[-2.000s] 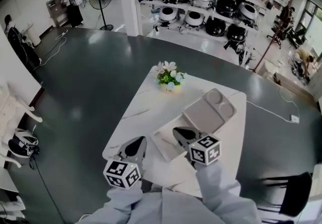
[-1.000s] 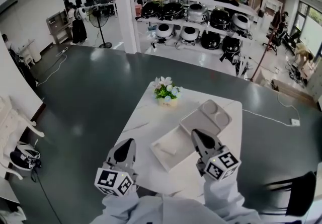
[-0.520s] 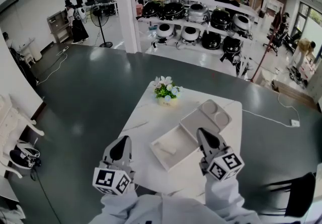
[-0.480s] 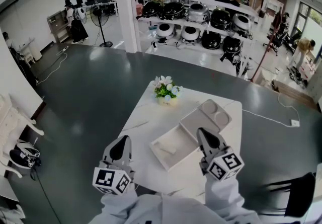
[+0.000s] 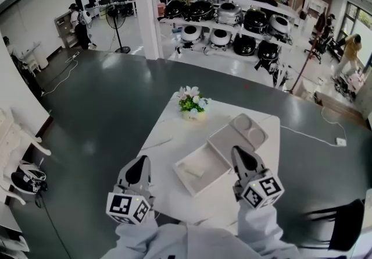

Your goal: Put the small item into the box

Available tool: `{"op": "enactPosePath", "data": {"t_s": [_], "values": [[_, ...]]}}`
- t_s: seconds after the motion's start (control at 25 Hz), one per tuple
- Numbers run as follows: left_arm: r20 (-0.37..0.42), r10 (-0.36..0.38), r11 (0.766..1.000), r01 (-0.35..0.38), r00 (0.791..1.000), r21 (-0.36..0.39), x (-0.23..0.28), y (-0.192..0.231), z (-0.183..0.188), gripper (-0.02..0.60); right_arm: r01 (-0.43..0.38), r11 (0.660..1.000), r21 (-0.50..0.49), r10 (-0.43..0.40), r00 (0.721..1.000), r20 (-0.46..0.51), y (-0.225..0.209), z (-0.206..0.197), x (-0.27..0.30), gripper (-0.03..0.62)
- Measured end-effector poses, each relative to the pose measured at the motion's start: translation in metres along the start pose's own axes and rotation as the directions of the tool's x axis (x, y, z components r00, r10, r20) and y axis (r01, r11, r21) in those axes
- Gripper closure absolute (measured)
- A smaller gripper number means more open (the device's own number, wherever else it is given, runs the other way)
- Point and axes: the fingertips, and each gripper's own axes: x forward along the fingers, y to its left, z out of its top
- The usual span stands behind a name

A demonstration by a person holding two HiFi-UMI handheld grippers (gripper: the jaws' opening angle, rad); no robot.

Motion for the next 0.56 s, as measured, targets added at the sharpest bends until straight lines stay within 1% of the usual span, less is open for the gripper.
{"op": "enactPosePath", "data": {"t_s": [0.28,0.56], "values": [[0.0,-0.003,1.0,0.003,1.0,0.002,0.0,-0.001,0.002,0.583,0.028,1.0,-0.008,-0.028,1.0,0.007,-0.004,0.005,-0.006,0.602],[-0.004,-0.002,1.0,0.002,1.0,-0.002,0.002,-0.003,-0.003,0.581,0.034,0.999,-0.014,-0.034,0.999,0.006,-0.011,-0.001,-0.007,0.603]]}}
